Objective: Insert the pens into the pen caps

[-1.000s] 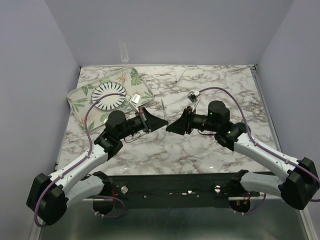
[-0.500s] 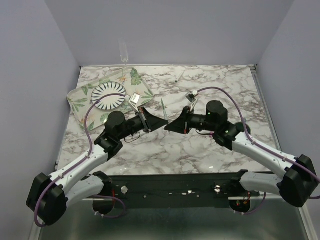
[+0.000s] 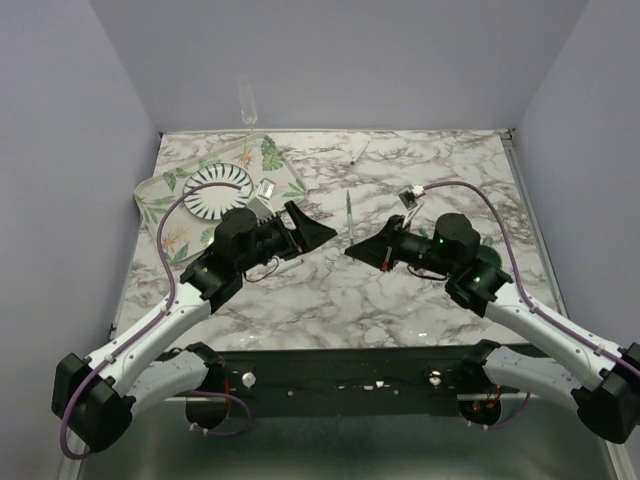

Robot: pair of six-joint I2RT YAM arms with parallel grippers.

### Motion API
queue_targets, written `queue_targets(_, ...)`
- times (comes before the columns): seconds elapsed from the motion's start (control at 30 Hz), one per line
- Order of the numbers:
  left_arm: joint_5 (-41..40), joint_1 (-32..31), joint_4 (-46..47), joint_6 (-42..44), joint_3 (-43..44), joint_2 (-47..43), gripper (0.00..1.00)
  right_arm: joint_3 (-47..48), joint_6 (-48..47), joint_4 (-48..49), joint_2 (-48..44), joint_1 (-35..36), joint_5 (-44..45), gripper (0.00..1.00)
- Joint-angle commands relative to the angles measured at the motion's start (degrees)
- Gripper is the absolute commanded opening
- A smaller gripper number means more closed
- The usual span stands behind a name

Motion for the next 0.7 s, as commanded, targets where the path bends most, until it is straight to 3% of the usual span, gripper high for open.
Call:
queue_targets(0.0,-14.17,0.06,-19.64,4.68,2.73,-1.06,0.91,-0.04,-1.6,-10.69,-6.66,0.31,15.38,0.01)
queue_targets(0.13,-20.24,0.06,-28.9,11.1,6.16,3.84,0.86,-0.39,-2.92,-14.22,-11.85,0.22,21.88,0.01)
queue_targets(0.27,-22.1,0.15,-34.7,7.43,8.71,11.41,0.74,-0.74,-3.8,-16.42,-16.68,0.31,24.79,0.01)
queue_targets(0.37,-23.32,0.06,-40.24,-8.17,9.33,16.77,0.66,-0.39,-4.68,-17.91,-18.62,0.31,26.81,0.01)
queue_targets(0.4,-24.89,0.06,-47.04,-15.28,9.33,17.83,0.55,-0.21,-4.85,-18.44,-19.06,0.31,27.16,0.01)
queue_targets(0.43,-23.78,0.15,-49.63,-21.27,9.33,19.84,0.55,-0.12,-5.03,-18.79,-19.59,0.31,27.6,0.01)
queue_targets(0.47,-22.72,0.15,-49.92,-25.94,9.33,20.82,0.55,-0.12,-5.38,-19.32,-20.11,0.31,27.87,0.01)
queue_targets(0.67,-17.18,0.15,-44.39,-35.11,10.74,23.03,0.66,-0.56,-6.26,-21.08,-23.37,0.31,29.28,0.01)
